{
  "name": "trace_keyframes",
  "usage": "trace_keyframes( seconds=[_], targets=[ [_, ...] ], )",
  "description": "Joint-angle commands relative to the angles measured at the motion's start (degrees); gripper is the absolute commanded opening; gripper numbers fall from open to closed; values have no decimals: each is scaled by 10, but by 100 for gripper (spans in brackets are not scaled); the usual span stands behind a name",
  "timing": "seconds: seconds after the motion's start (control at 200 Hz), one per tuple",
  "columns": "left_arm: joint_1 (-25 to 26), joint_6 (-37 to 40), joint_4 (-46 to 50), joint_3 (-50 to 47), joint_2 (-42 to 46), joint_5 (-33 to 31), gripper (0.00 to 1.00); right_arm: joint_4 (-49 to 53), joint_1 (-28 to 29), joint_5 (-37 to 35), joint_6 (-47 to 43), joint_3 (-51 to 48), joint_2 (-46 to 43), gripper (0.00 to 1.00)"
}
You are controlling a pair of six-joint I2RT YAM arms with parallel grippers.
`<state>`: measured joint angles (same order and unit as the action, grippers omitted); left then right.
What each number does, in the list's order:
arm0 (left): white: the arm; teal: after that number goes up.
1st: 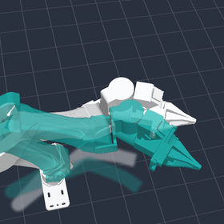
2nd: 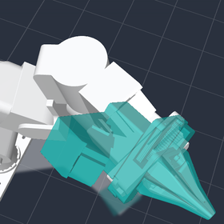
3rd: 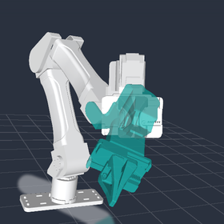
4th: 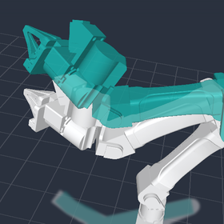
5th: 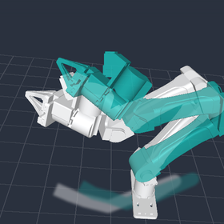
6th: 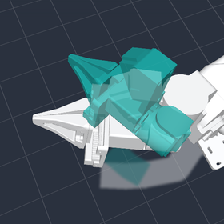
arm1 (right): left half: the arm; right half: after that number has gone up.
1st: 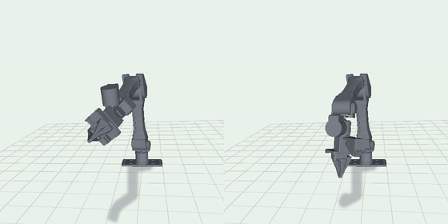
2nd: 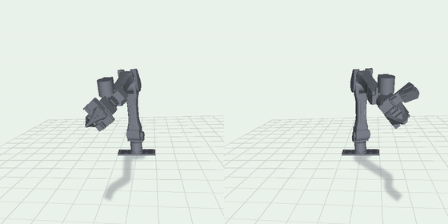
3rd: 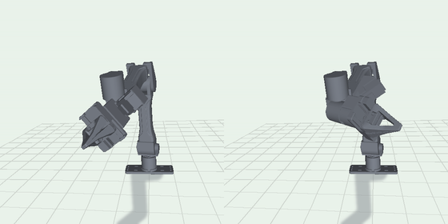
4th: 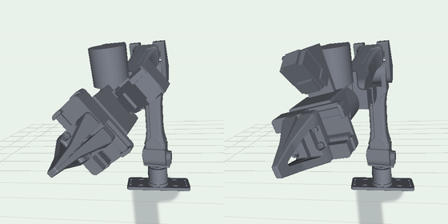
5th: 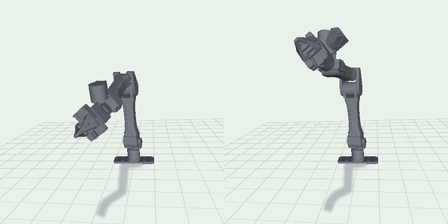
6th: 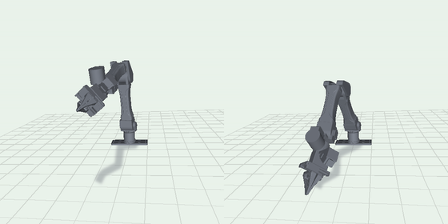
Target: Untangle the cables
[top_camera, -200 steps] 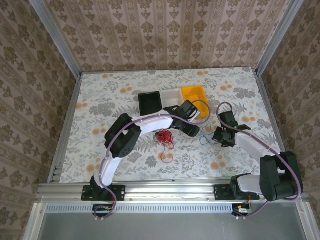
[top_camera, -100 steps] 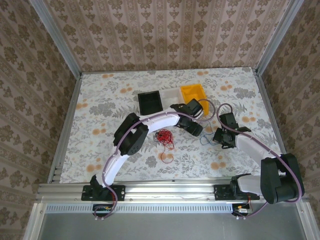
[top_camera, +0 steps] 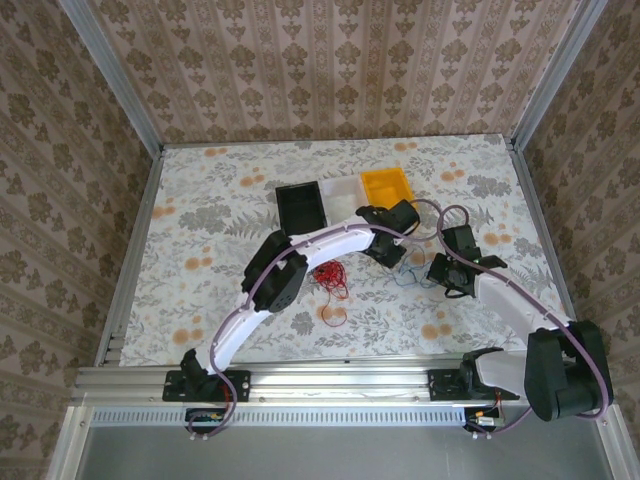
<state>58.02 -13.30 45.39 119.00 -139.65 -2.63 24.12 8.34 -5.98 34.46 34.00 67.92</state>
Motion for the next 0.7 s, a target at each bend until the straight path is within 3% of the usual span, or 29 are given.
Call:
trace_keyframes(
  seconds=[0.0, 0.155, 0.475, 0.695],
  targets=[
    [-7, 2, 44, -32, -35, -6, 0, 16, -3, -12, 7, 3, -16, 0],
    [-9, 7, -21, -110, 26, -15, 0, 22, -29, -1, 36, 3, -11, 0],
    [-53, -62, -318, -481, 305, -30, 0, 52, -146, -2, 81, 1, 20, 0],
    [-67, -73, -457, -626, 424, -22, 0, 63, -232, 5, 93, 1, 39, 0]
  ],
)
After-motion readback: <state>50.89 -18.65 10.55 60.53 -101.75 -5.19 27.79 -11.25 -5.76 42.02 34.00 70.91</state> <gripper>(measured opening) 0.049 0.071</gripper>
